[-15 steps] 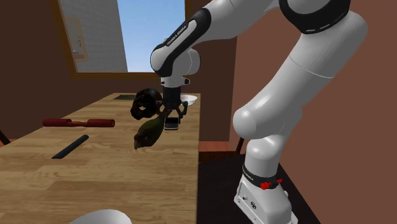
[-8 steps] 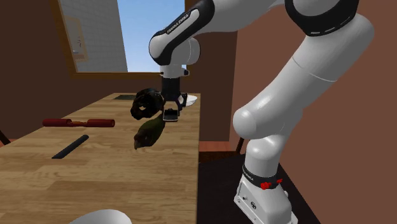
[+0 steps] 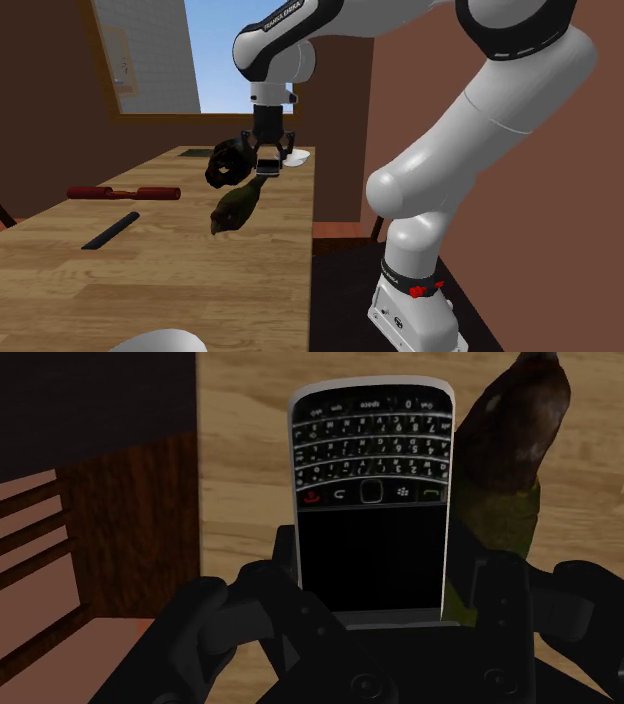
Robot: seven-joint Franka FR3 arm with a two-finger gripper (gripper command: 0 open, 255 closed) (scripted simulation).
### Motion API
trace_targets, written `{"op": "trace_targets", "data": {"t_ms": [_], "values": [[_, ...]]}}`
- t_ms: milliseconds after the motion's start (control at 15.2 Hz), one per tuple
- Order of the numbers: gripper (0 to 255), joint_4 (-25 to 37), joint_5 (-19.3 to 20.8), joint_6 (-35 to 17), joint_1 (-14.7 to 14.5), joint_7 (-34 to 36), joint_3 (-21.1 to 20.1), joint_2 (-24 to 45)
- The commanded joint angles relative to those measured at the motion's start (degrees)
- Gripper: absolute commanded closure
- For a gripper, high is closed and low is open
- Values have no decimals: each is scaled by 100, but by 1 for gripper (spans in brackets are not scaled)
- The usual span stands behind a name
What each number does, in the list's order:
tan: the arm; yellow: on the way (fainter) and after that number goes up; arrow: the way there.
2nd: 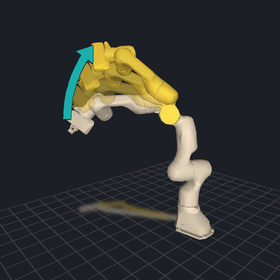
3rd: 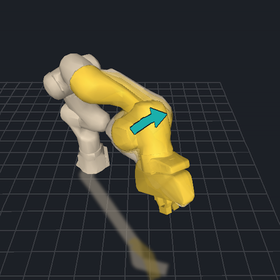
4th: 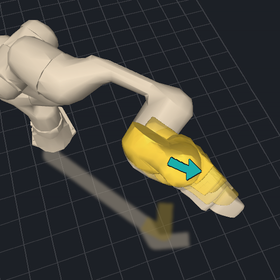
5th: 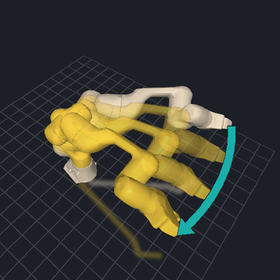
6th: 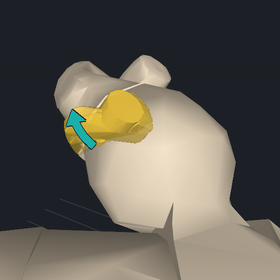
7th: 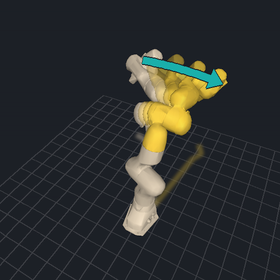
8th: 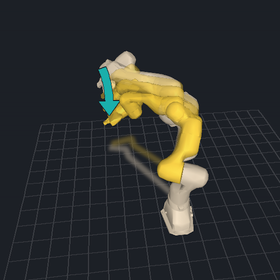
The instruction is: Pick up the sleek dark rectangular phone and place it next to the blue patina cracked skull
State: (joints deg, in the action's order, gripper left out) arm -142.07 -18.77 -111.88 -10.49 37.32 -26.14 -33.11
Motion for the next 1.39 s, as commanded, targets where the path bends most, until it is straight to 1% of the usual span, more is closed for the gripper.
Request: {"op": "trace_targets", "data": {"t_ms": [0,396,660,858,1122,1320], "values": [[255,147,30,168,11,18,33,-22],[255,545,106,633,35,54,135,-89],[255,1334,360,389,269,326,-186,916],[255,1989,656,286,417,595,-426,1683],[255,2964,1202,273,514,1038,-707,2751],[255,3792,1703,377,456,1401,-846,3593]]}}
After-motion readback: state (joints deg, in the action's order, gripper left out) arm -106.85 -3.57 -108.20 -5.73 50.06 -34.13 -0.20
